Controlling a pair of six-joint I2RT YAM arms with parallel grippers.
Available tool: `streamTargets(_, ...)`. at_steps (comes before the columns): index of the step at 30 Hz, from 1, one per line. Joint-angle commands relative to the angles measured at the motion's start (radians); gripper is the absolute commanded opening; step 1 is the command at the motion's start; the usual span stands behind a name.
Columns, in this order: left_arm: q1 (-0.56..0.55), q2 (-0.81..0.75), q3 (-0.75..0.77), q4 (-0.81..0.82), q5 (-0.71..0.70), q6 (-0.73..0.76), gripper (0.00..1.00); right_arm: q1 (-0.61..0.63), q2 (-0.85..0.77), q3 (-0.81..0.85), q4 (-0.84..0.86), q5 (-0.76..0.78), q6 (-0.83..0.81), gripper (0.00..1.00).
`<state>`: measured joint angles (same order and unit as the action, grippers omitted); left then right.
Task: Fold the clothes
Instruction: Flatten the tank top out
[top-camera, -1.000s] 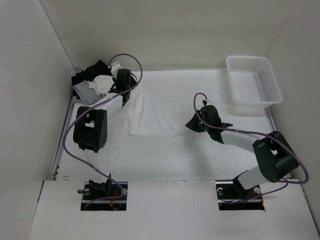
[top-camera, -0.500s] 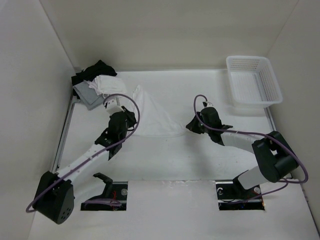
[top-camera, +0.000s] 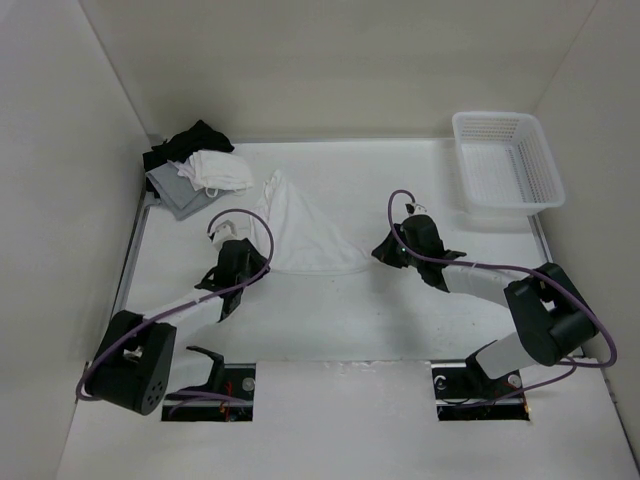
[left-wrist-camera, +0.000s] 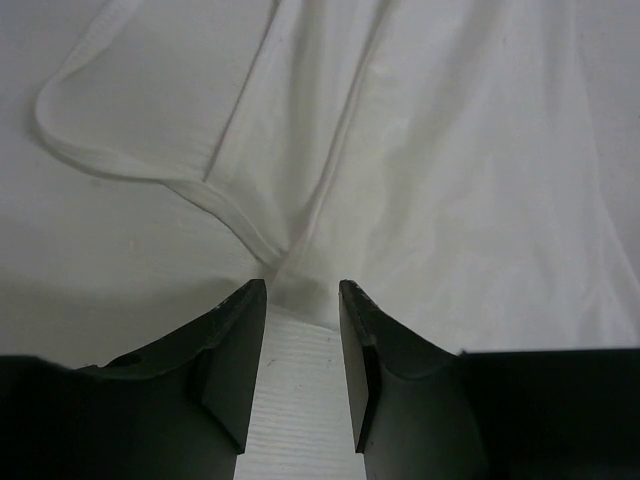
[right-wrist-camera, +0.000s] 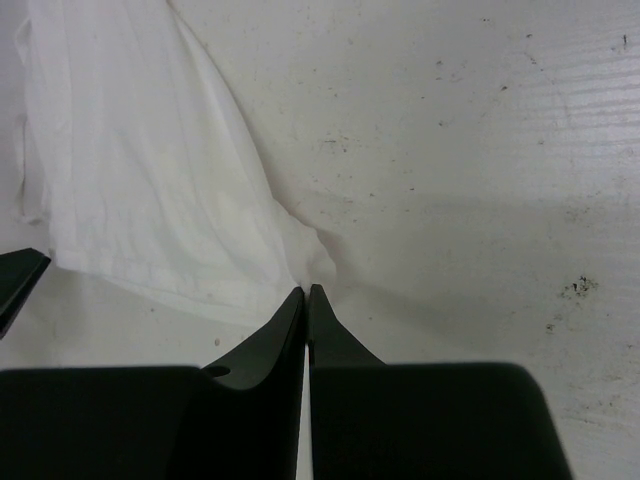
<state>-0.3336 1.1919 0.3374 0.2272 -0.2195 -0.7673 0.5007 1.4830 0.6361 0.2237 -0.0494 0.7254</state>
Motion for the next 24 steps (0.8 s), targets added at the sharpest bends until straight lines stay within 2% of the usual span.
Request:
streamTargets(1, 0.011, 0.047, -0.003, 0.141, 0.066, 0.011, 0.33, 0.002, -0.026, -0.01, 0.063, -0.007, -0.014, 0.04)
streamTargets(5, 0.02, 0.078, -0.001, 0.147, 0.06, 0.016, 0.26, 0.002, -0.018, -0.007, 0.063, -0.007, -0.014, 0.04)
streamTargets(8, 0.025, 0.052, -0.006, 0.13, 0.052, 0.017, 0.25, 0.002, -0.012, -0.006, 0.063, -0.007, -0.015, 0.04)
streamTargets(13, 0.035, -0.012, -0.014, 0.051, -0.007, 0.017, 0.34, 0.002, -0.01, -0.004, 0.063, -0.007, -0.015, 0.04)
streamTargets(17, 0.038, -0.023, -0.023, 0.041, -0.029, 0.026, 0.35, 0.002, -0.013, -0.004, 0.063, -0.007, -0.015, 0.04)
streamTargets(24, 0.018, 0.066, 0.0, 0.08, 0.006, 0.029, 0.26, 0.002, -0.018, -0.006, 0.068, -0.007, -0.018, 0.04)
